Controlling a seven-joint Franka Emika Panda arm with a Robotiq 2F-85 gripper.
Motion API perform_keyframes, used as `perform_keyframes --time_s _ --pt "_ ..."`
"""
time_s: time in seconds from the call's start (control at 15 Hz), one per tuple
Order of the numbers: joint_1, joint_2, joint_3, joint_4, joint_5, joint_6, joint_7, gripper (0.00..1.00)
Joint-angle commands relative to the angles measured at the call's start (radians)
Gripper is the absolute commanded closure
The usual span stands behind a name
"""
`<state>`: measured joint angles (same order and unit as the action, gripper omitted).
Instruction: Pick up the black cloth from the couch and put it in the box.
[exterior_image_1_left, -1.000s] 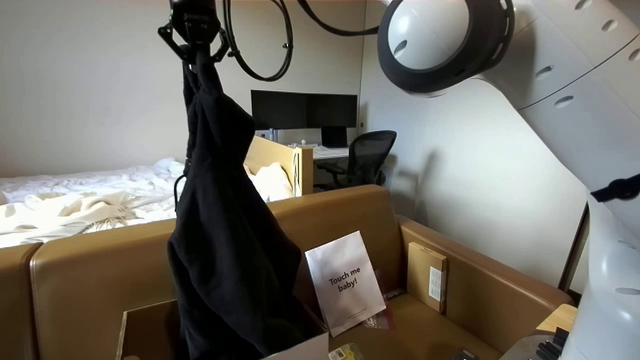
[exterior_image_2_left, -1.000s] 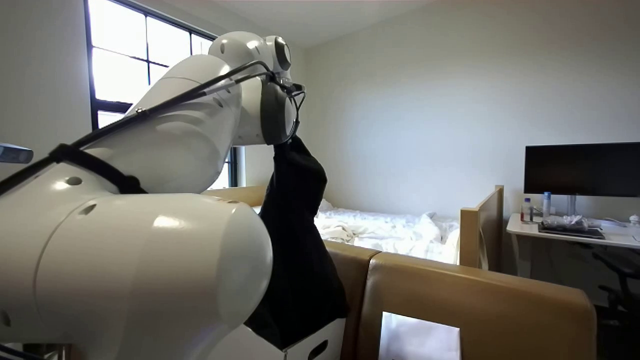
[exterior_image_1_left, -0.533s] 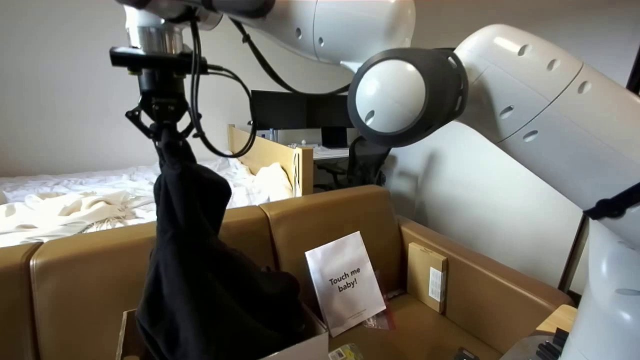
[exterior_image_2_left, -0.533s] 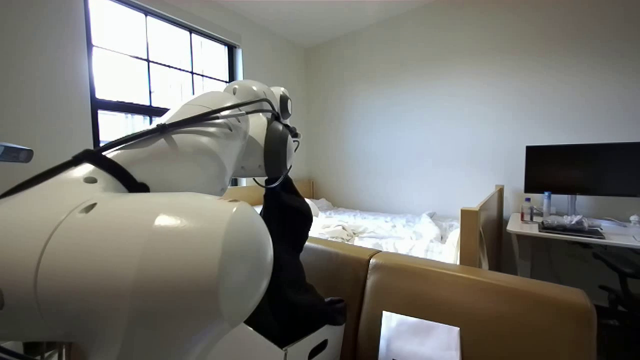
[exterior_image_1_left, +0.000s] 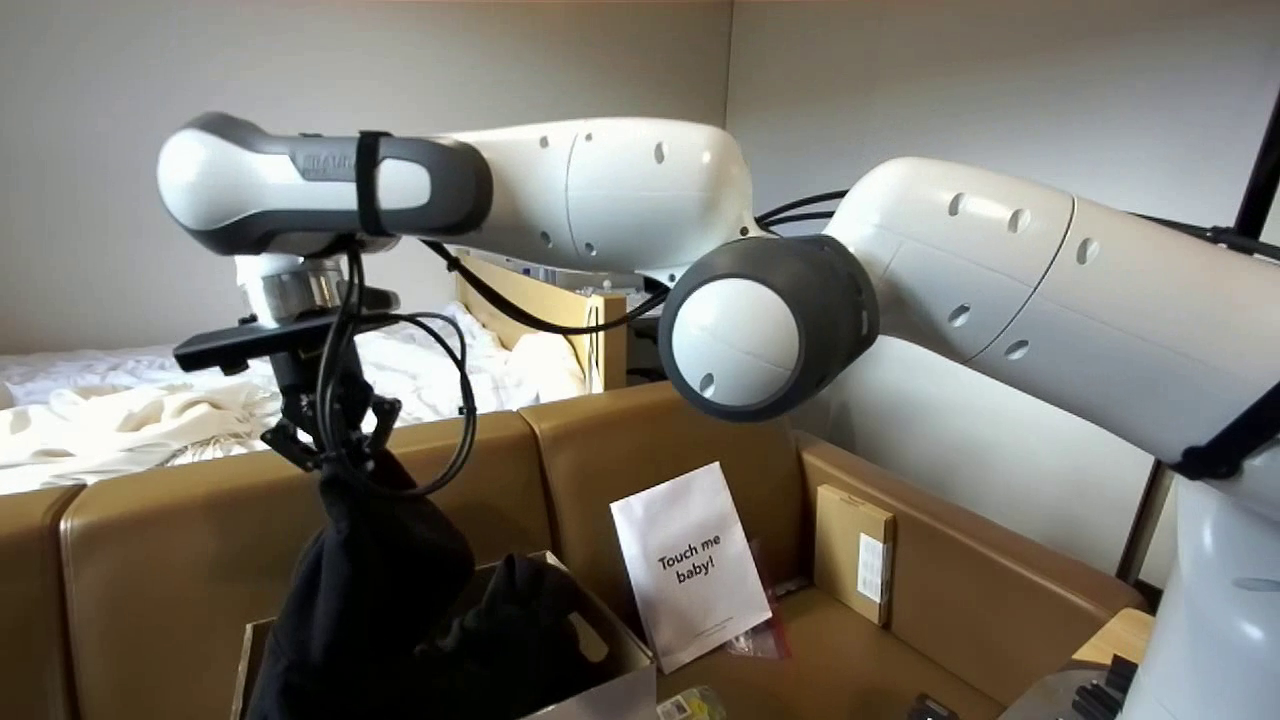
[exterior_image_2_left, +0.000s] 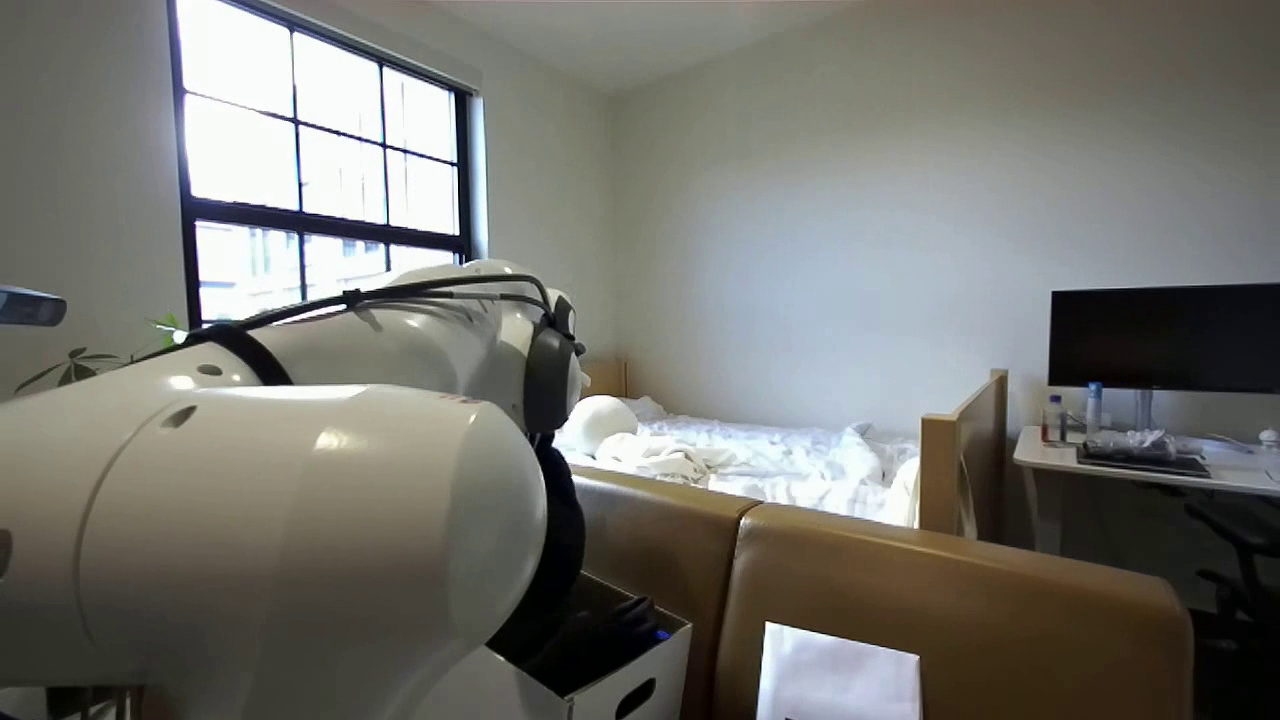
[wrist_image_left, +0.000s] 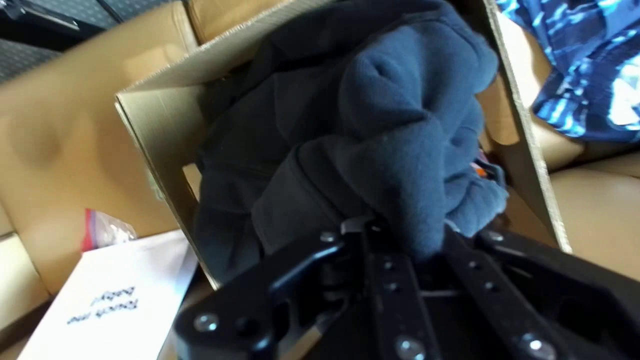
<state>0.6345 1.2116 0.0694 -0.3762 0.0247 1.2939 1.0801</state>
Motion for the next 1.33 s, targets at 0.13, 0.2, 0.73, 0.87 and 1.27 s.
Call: perform_keyframes --time_s 0.13,0.2,0.73,0.87,1.27 --pt "0.017 0.089 0.009 0.006 0.041 -0.161 0.236 0.92" --pt "0.017 0.104 0.015 0.006 0.052 -0.186 0.279 0.92" --pt "-0.001 0.212 0.068 0.010 0.173 -0.213 0.679 0.57" --pt "-0.009 0.229 0.080 0.011 0.198 -0.174 0.776 0.44" --pt "0.025 0.152 -0.023 -0.001 0.048 -0.084 0.845 0.05"
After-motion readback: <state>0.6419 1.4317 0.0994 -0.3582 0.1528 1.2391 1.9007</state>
